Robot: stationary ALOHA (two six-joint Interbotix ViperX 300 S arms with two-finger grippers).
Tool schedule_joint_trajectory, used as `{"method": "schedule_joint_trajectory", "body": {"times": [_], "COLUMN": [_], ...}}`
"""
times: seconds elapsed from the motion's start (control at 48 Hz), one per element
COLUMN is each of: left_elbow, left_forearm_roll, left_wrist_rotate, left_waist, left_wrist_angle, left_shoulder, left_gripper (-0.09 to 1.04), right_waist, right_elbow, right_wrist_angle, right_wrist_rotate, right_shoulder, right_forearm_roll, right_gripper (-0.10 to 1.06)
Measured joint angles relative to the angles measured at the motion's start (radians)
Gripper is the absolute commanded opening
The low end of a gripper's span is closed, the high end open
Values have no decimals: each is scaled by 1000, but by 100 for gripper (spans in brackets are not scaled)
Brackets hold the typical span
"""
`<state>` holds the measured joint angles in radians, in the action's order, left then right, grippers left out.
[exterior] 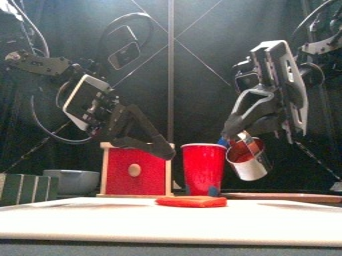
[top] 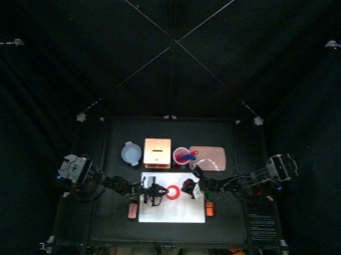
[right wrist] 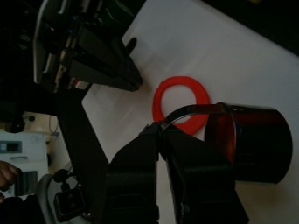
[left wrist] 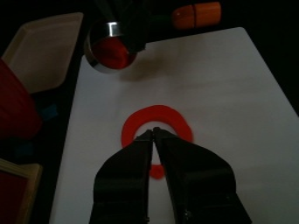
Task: Get the cutter from the drawer then cut the dough then place the extra dough in the bowl
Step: Place the extra dough in the bowl
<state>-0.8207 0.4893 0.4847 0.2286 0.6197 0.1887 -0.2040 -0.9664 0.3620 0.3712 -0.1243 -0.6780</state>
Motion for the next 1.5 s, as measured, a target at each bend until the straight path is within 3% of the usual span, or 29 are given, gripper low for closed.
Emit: {"method": "schedule_joint_trajectory", "body": {"times": [0.125,0.375,0.521,0.625,0.875,1.104,1.5], "left_elbow": [0,0,0,0,0,0,0], "left_forearm_roll": [0,0,0,2,0,0,0], "left_wrist_rotate": [8,9,8,9,9,9,9], "left_waist": [-2,-2,-2,-3,-3,-3,-3], "left_wrist_angle": [0,-2,-6,-14,-26,-34,-34], "left_shoulder": [-2,0,-2,0,0,0,0], "left_gripper": [56,56,56,56,56,56,56], "right_waist": [-2,9,34,55,83,109,193], "right_elbow": [2,-54,-64,-64,-61,-60,-60], "right_wrist_angle": [57,183,199,196,179,114,-163], "right_wrist_rotate": [137,428,523,532,535,522,522], "right_shoulder": [15,18,28,40,78,72,-137], "right_forearm_roll": [80,318,413,456,466,479,603], "right_gripper": [38,40,47,57,76,77,77]}}
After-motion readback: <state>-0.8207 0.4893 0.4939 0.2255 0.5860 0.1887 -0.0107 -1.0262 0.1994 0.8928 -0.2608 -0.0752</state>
